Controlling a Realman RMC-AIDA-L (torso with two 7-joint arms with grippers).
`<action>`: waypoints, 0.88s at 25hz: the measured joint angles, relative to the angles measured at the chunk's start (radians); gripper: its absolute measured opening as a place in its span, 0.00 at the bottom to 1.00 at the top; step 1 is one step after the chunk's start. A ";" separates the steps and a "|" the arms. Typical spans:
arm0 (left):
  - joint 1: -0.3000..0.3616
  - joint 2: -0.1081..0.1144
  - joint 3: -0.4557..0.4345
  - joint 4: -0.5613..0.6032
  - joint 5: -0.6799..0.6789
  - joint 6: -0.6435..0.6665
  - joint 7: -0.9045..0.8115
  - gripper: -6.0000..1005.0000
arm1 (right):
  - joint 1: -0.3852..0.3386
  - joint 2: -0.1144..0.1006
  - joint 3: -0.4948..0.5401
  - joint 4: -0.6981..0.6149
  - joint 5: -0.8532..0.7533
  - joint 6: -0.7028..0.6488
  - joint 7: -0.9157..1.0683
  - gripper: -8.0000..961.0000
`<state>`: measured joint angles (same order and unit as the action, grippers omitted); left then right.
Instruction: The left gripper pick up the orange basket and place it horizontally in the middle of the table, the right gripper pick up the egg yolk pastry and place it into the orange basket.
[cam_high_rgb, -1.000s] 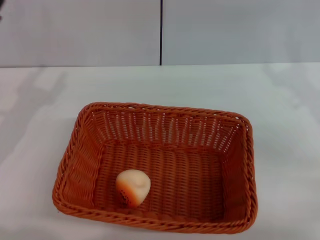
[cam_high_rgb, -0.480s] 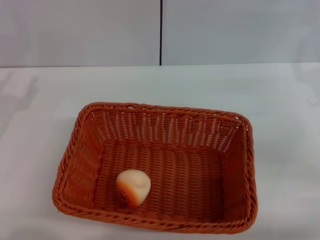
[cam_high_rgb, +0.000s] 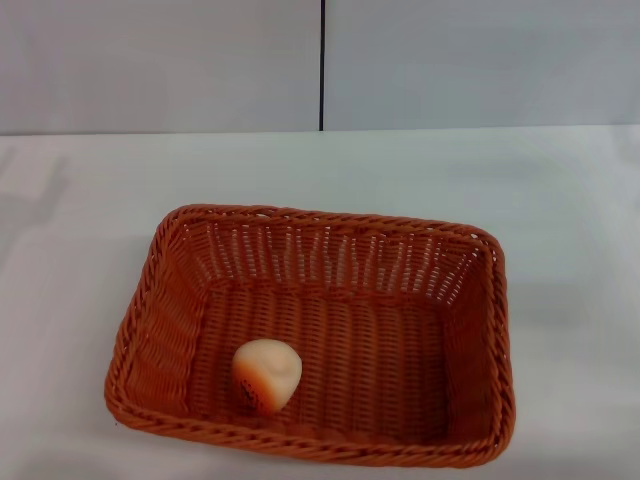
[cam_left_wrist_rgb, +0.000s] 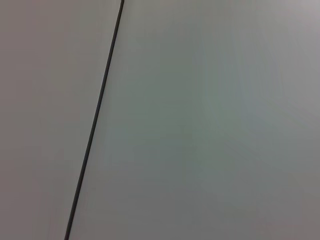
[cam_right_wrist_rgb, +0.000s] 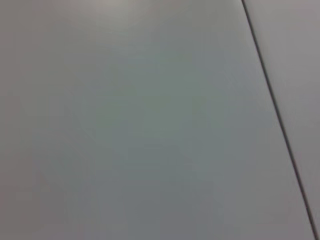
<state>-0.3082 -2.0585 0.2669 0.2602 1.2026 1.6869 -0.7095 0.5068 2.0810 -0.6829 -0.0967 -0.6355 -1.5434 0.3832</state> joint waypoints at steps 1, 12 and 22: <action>0.000 0.000 0.000 -0.001 0.000 -0.001 0.000 0.72 | 0.003 -0.001 0.003 0.001 0.000 0.015 0.000 0.58; 0.004 0.005 0.006 -0.007 0.005 0.001 -0.002 0.72 | 0.036 -0.002 0.003 0.004 0.001 0.063 -0.022 0.58; -0.004 0.012 0.006 -0.012 0.002 0.001 -0.005 0.72 | 0.036 0.001 0.006 0.006 0.001 0.056 -0.015 0.58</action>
<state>-0.3118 -2.0470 0.2731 0.2486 1.2044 1.6874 -0.7145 0.5430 2.0815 -0.6765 -0.0903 -0.6350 -1.4878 0.3682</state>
